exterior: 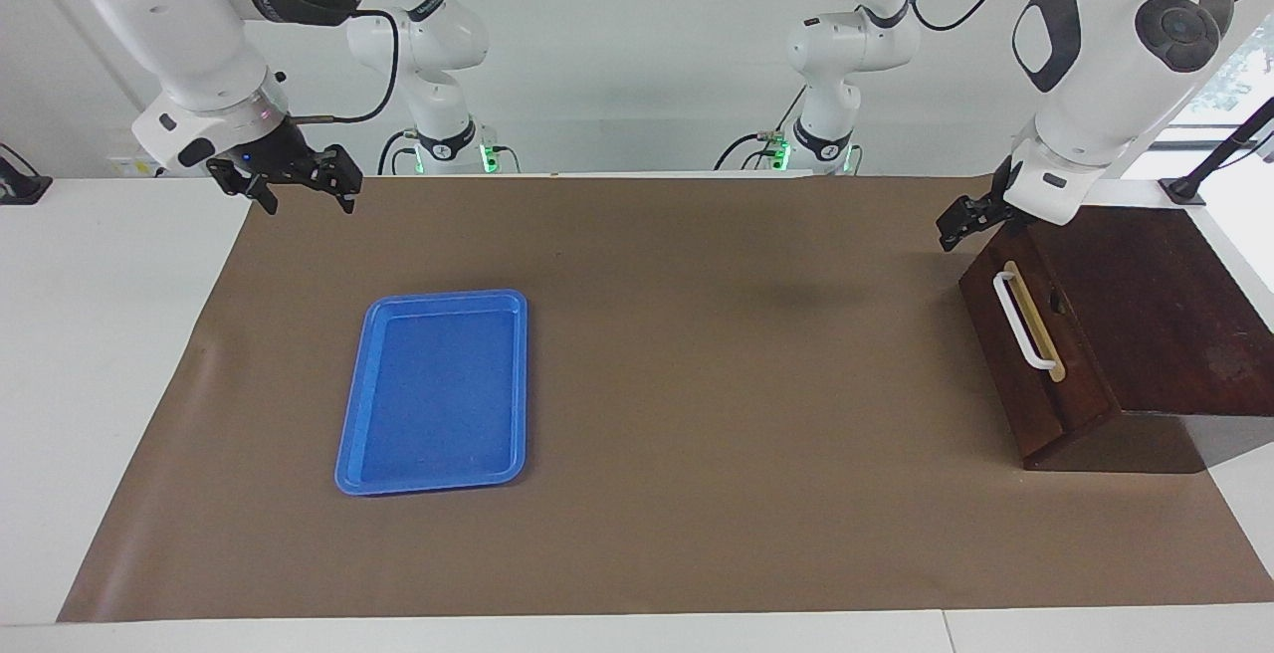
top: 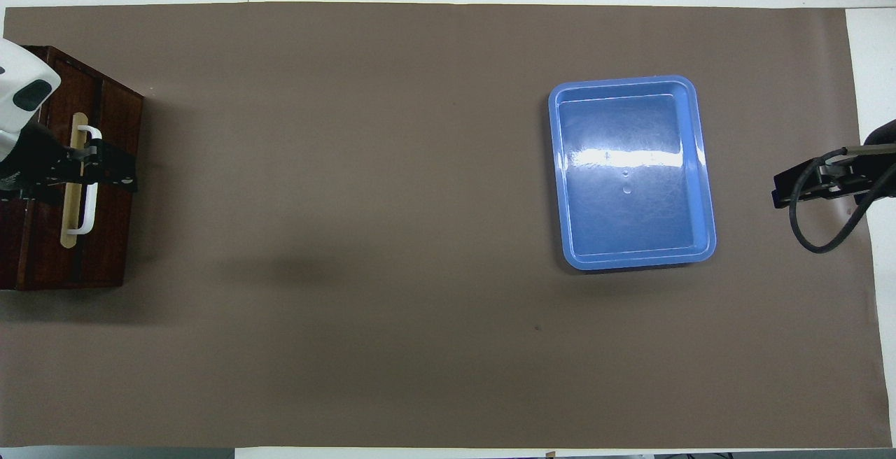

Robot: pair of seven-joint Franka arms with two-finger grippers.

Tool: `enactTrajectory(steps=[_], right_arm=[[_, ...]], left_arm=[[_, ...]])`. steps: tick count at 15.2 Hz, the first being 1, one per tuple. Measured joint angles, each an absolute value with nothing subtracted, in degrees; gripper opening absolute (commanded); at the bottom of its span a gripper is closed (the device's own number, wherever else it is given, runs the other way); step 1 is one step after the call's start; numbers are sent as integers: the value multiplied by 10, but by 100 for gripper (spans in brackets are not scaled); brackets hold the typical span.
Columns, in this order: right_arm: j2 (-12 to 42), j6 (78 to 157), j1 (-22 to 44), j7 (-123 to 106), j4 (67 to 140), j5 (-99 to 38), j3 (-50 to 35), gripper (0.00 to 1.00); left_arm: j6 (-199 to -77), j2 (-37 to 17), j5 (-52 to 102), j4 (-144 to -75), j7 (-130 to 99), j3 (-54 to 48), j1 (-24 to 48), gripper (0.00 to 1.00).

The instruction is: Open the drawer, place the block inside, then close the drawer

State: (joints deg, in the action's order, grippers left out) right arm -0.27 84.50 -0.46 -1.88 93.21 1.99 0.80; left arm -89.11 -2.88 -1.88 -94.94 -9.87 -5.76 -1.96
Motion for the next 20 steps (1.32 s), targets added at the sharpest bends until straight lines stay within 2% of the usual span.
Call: enactTrajectory(steps=[7, 20], right_arm=[[-3, 848, -5, -19, 932, 20, 8, 100], [-3, 848, -5, -19, 932, 20, 8, 100]], left_arm=[[-867, -27, -19, -913, -48, -64, -21, 100], [-858, -24, -18, -907, -46, -65, -25, 100]])
